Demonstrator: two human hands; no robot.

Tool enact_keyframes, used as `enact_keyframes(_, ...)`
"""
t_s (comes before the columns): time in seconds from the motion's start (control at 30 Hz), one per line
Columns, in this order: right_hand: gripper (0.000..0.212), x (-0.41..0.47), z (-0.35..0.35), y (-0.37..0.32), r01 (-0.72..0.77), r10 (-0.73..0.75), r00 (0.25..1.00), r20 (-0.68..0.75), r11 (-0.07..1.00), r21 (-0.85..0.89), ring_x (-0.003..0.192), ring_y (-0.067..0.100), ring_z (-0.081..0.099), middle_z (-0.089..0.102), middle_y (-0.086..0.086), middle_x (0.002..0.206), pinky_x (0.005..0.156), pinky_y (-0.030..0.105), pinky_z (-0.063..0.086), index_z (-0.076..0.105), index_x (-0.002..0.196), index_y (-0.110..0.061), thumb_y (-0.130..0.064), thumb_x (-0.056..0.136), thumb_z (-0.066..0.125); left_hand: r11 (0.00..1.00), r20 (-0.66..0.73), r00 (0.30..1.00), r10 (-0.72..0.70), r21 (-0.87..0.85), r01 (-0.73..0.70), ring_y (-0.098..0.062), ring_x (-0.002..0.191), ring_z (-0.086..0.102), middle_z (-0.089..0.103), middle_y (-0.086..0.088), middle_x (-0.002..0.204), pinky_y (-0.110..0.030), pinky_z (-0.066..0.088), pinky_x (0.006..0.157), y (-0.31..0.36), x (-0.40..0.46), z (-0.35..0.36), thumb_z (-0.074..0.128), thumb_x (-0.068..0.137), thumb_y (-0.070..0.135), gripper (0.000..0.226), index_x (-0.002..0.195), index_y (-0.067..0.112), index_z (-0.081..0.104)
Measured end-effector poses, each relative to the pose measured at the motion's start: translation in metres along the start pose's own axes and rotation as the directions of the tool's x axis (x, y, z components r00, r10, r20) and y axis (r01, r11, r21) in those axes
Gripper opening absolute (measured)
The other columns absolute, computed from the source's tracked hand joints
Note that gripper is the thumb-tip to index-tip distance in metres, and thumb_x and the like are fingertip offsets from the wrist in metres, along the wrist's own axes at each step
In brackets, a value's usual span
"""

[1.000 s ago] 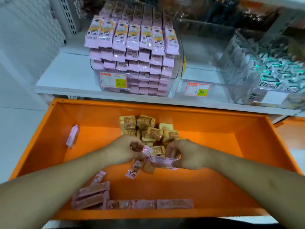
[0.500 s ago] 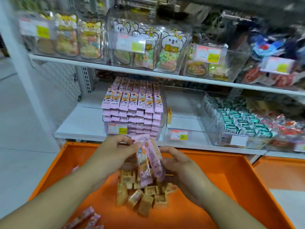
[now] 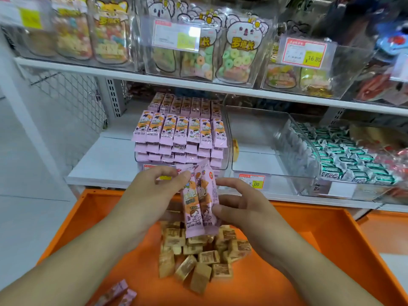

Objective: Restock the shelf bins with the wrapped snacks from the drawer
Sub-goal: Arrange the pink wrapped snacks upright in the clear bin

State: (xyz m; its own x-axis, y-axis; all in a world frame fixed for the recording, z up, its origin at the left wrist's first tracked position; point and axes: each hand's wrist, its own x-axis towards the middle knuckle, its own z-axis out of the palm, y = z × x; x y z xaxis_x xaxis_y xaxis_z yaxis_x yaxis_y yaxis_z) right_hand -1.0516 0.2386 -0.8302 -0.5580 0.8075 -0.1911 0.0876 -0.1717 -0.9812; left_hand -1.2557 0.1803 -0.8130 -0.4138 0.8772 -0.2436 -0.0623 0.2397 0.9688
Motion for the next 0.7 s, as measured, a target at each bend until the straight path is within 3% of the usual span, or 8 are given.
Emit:
enact_keyframes(0.1,0.044,0.003,0.001,-0.002,-0.01,0.01,0.999,0.047,1.0,0.002,0.092,0.026,0.073,0.078,0.014,0.111,0.082,0.033,0.056,0.055,0.136,-0.022,0.003,0.101,0.061,0.998,-0.067,0.996,0.055,0.031,-0.053,-0.039,0.081,0.075,0.075,-0.001,0.083,-0.06,0.063,0.074,-0.005,0.005,0.001,0.083,0.083,0.052,0.025,0.093,0.034,0.068)
enact_keyframes(0.17,0.041,0.006,0.004,-0.003,0.001,-0.002,0.997,0.071,1.0,0.013,0.099,0.027,0.075,0.078,0.012,0.115,0.085,0.034,0.057,0.057,0.134,-0.02,0.003,0.101,0.061,0.99,-0.082,0.991,0.106,0.1,-0.098,-0.025,0.069,0.068,0.071,0.01,0.067,-0.046,0.06,0.07,-0.006,0.004,0.002,0.078,0.086,0.052,0.026,0.093,0.031,0.064)
enact_keyframes(0.27,0.045,0.006,0.007,-0.005,0.059,-0.054,0.996,0.076,0.996,-0.074,0.111,0.024,0.073,0.074,-0.002,0.124,0.095,0.04,0.06,0.063,0.133,-0.024,-0.003,0.095,0.073,0.983,-0.065,0.988,0.141,0.124,-0.133,-0.008,0.068,0.069,0.077,0.007,0.082,-0.034,0.054,0.063,-0.003,0.0,0.004,0.075,0.091,0.045,0.023,0.096,0.025,0.065)
enact_keyframes(0.33,0.054,0.003,0.008,-0.005,0.074,-0.064,0.995,0.077,0.987,-0.139,0.111,0.023,0.073,0.072,-0.007,0.125,0.093,0.044,0.062,0.062,0.136,-0.026,0.001,0.092,0.076,0.986,-0.057,0.989,0.136,0.101,-0.13,-0.004,0.074,0.072,0.077,0.005,0.087,-0.03,0.056,0.062,-0.001,-0.003,0.003,0.077,0.09,0.043,0.022,0.097,0.025,0.067)
enact_keyframes(0.43,0.059,0.0,0.008,-0.006,0.083,-0.073,0.995,0.073,0.986,-0.147,0.111,0.024,0.073,0.072,-0.006,0.122,0.091,0.047,0.062,0.064,0.137,-0.027,0.007,0.091,0.075,0.984,0.025,0.993,0.114,0.138,-0.117,-0.006,0.097,0.074,0.076,0.015,0.101,-0.037,0.06,0.085,0.004,-0.008,-0.004,0.09,0.076,0.046,0.038,0.106,0.033,0.072)
enact_keyframes(0.57,0.065,-0.007,0.008,-0.011,0.131,-0.127,0.991,0.041,0.985,-0.111,0.111,0.029,0.072,0.069,-0.004,0.122,0.089,0.042,0.062,0.059,0.142,-0.035,0.002,0.092,0.076,0.987,0.337,0.94,0.049,0.129,-0.098,-0.009,0.105,0.075,0.076,0.008,0.12,-0.029,0.062,0.085,0.01,-0.023,-0.012,0.092,0.074,0.005,0.073,0.133,0.035,0.061)
enact_keyframes(0.63,0.078,-0.011,0.009,-0.014,0.127,-0.127,0.992,-0.002,0.99,-0.068,0.109,0.025,0.073,0.068,-0.007,0.121,0.087,0.04,0.062,0.046,0.151,-0.043,-0.001,0.092,0.076,0.975,0.369,0.925,0.09,0.157,-0.158,-0.008,0.108,0.073,0.076,0.013,0.118,-0.031,0.061,0.092,0.011,-0.031,-0.012,0.089,0.075,-0.001,0.079,0.139,0.033,0.056)
enact_keyframes(0.7,0.07,-0.015,0.013,-0.019,0.151,-0.155,0.987,-0.035,0.983,-0.108,0.104,0.017,0.074,0.068,-0.011,0.119,0.088,0.036,0.062,0.046,0.146,-0.048,-0.007,0.096,0.073,0.967,0.329,0.931,0.156,0.143,-0.213,-0.006,0.108,0.073,0.072,0.023,0.12,-0.031,0.061,0.093,0.014,-0.037,-0.013,0.086,0.078,-0.003,0.075,0.137,0.033,0.057)
